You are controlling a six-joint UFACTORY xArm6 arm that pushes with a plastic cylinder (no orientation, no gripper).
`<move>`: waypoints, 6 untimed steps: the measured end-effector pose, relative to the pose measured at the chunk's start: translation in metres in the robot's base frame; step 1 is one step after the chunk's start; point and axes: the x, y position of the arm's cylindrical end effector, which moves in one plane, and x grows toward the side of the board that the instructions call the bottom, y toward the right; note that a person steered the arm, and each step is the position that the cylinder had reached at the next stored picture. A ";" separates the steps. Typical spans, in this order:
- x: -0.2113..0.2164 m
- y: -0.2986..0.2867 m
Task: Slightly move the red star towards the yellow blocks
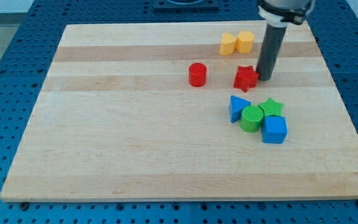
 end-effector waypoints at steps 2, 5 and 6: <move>0.047 0.008; 0.047 -0.047; 0.031 -0.047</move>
